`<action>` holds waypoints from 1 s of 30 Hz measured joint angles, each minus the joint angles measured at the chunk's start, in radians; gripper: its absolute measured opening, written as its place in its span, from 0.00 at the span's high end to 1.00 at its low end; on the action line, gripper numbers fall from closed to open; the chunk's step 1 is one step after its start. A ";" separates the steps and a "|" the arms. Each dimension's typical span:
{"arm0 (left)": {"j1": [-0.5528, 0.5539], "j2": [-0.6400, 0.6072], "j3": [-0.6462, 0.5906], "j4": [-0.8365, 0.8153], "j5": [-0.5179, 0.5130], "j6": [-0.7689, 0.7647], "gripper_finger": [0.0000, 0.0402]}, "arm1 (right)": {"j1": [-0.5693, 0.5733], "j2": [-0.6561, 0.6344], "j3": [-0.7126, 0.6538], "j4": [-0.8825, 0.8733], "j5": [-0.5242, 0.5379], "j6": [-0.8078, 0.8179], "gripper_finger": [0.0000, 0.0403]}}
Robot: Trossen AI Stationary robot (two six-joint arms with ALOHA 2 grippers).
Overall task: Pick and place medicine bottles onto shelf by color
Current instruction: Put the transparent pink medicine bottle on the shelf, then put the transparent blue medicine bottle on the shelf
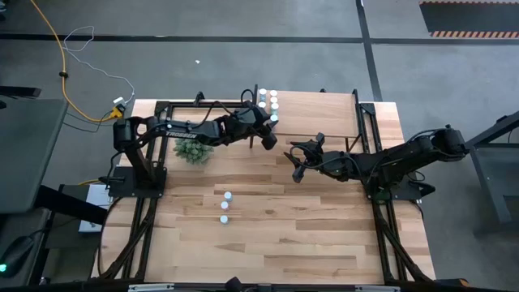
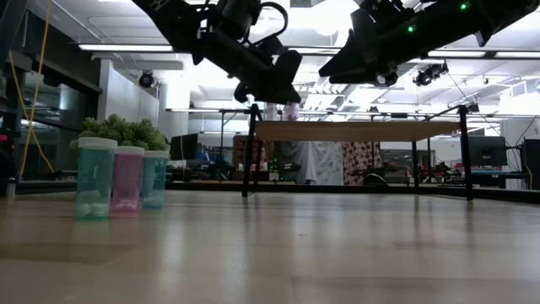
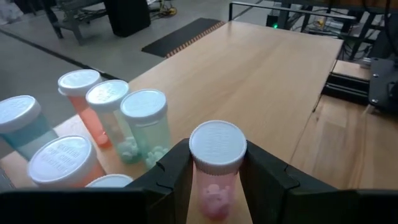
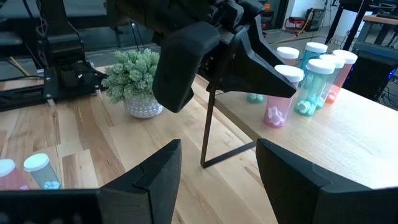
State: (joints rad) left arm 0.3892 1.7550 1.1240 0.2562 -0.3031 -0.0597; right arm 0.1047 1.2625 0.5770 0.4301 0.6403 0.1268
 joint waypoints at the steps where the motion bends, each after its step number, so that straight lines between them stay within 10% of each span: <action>1: 0.000 0.000 0.000 -0.001 -0.004 0.001 0.73 | 0.000 0.000 0.000 0.000 0.000 0.000 0.50; 12: -0.001 -0.003 -0.002 0.007 -0.014 0.092 0.71 | 0.000 0.000 0.000 0.000 0.000 -0.003 0.50; 30: -0.006 -0.026 -0.004 0.030 -0.009 0.117 0.38 | 0.000 0.000 0.000 0.000 0.000 -0.003 0.50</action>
State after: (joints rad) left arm 0.3836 1.7290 1.1198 0.2867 -0.3119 0.0570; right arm 0.1047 1.2629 0.5770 0.4301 0.6403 0.1234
